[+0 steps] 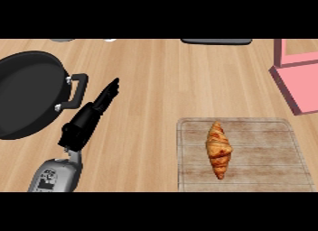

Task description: Pick the cupcake from the cutting board and place it in the cardboard box

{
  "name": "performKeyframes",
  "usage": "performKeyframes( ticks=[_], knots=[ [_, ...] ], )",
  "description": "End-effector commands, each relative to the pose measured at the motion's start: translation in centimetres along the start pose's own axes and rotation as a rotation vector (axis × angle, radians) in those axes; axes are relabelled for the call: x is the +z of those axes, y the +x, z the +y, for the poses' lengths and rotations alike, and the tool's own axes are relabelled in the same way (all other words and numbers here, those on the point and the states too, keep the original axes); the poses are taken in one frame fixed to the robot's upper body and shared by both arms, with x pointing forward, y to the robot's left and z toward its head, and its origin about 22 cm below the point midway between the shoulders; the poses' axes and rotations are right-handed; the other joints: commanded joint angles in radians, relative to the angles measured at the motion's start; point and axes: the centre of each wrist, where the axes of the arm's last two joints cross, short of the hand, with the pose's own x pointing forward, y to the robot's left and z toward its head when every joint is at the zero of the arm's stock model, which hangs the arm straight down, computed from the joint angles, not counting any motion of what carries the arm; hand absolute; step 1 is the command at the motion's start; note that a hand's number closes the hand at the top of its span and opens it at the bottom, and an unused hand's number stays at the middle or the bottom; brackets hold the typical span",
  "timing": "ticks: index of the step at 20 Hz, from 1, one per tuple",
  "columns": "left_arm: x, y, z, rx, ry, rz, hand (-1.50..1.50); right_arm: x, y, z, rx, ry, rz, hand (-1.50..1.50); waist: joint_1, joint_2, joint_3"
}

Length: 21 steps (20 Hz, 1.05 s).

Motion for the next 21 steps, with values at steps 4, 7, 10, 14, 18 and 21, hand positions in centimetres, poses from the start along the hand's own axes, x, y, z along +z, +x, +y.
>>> performKeyframes(
  ticks=[4,7,10,14,18,21],
  knots=[
    [-0.9,0.1,-0.2,-0.013,0.001,-0.010,0.00,-0.9,-0.6,4.1,-0.183,0.159,0.147,-1.50,0.001,0.002,0.000],
    [-0.6,-0.2,-0.3,-0.002,-0.005,-0.021,0.00,-0.9,-1.1,4.6,-0.213,0.134,0.148,-1.50,0.018,0.009,0.001],
    [-1.0,1.1,0.5,-0.020,-0.019,-0.036,0.00,-0.1,-2.0,4.2,-0.326,0.090,0.104,-1.50,0.018,0.010,0.003],
    [-0.5,0.8,-0.5,-0.002,-0.012,-0.015,0.00,0.3,-2.5,4.1,-0.559,-0.105,0.089,-1.50,0.001,0.001,0.003],
    [-0.1,-0.4,0.0,0.007,0.005,-0.029,0.00,2.1,-4.1,1.0,-0.764,-0.203,0.098,-1.50,0.008,0.010,0.004],
    [-1.6,0.6,0.1,0.006,0.002,-0.015,0.00,3.3,-5.0,-0.2,-0.850,-0.233,0.120,-1.50,-0.002,0.011,0.004]
  ],
)
